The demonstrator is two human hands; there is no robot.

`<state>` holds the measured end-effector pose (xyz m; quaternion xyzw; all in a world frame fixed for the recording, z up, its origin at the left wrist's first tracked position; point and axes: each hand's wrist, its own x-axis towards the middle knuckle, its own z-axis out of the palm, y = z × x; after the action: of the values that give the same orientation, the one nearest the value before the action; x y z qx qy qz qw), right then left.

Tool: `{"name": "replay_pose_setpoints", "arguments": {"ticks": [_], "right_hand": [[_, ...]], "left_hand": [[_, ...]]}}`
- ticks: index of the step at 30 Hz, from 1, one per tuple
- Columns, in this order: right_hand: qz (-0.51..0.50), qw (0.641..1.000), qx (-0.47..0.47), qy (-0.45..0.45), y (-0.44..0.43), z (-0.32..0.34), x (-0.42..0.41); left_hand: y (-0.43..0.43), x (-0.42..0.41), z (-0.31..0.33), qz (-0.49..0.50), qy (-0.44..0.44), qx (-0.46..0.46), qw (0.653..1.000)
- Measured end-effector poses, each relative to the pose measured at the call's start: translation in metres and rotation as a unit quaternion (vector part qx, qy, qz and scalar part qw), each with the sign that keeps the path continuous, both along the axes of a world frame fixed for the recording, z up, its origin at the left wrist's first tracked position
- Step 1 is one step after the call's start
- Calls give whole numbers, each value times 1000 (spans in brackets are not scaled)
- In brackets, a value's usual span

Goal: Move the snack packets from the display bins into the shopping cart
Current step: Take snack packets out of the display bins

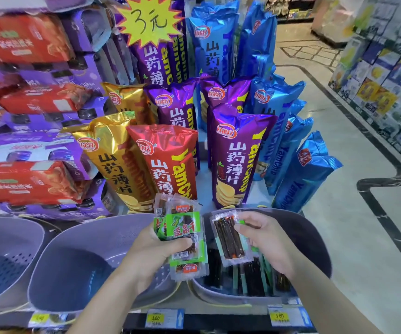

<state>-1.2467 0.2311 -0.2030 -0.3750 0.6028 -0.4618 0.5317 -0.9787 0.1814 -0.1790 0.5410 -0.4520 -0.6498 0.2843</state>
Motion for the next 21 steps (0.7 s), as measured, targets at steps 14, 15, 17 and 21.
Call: {"name": "replay_pose_setpoints", "arguments": {"ticks": [14,15,17,21], "right_hand": [[83,991,-60,-89,-9,24,49],[94,989,-64,-96,-9,29,61],[129,984,-73,-97,-7,38,94],[177,976,-93,-83,-1,45,146]], "left_hand": [[63,53,24,122,14,-73,990],[69,63,26,135,18,-80,988],[85,93,30,164,18,-94,982],[111,147,29,210,46,-107,971]]}}
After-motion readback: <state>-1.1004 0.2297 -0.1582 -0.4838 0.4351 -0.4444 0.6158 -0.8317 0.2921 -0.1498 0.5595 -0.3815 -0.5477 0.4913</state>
